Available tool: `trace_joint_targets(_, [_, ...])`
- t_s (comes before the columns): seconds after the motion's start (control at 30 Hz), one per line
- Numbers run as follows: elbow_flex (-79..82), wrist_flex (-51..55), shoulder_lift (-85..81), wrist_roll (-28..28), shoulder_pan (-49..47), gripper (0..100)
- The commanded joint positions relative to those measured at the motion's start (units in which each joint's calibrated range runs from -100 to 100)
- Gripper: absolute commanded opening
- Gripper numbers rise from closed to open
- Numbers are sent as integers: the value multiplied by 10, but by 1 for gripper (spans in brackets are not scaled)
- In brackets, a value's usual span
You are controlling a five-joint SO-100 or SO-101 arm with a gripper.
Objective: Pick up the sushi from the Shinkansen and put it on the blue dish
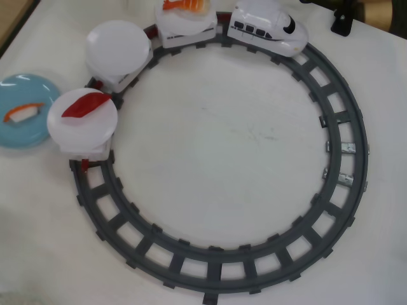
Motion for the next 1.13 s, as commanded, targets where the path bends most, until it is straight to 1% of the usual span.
trace_joint_targets(0.0, [2, 1, -5, 2, 4, 15])
trace_joint_targets(0.33, [27, 1, -5, 2, 3, 15])
trace_joint_targets(1.1, [27, 1, -5, -1, 3, 15])
